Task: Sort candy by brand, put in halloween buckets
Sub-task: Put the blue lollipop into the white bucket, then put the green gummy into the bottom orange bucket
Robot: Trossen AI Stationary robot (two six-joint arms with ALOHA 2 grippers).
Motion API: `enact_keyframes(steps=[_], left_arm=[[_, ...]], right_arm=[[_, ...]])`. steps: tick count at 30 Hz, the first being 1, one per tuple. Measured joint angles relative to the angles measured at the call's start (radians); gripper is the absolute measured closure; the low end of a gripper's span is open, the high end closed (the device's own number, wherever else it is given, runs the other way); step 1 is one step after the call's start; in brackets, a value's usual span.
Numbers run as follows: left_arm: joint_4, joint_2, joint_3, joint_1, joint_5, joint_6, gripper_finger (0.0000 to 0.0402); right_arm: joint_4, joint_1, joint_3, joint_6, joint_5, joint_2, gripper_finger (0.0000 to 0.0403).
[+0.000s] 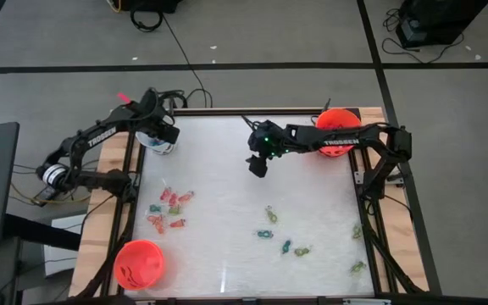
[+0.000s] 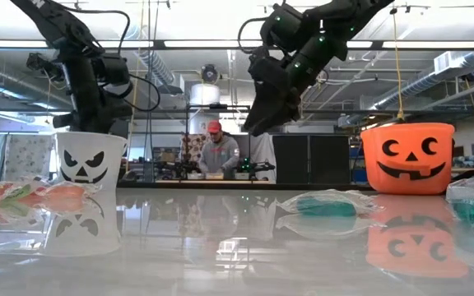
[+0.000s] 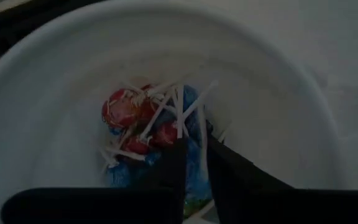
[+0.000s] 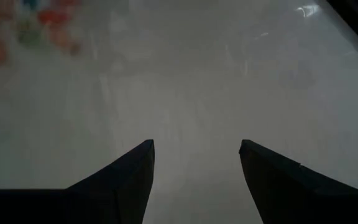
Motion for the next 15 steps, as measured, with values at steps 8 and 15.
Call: enact_keyframes(steps=[8,15], left_arm=[[-0.132,-0.022,0.086,0.000,0.007,0.041,0.0269],[-0.265,-0.146,0.229,-0.038,0.118,0.198,0.0265]], right_arm=[[-0.067,0.057,0.000,0.257,-0.008,-0.003,0.0170],[-0.404,0.191,0.000,0.479,0.000,-0.055,0.0174]])
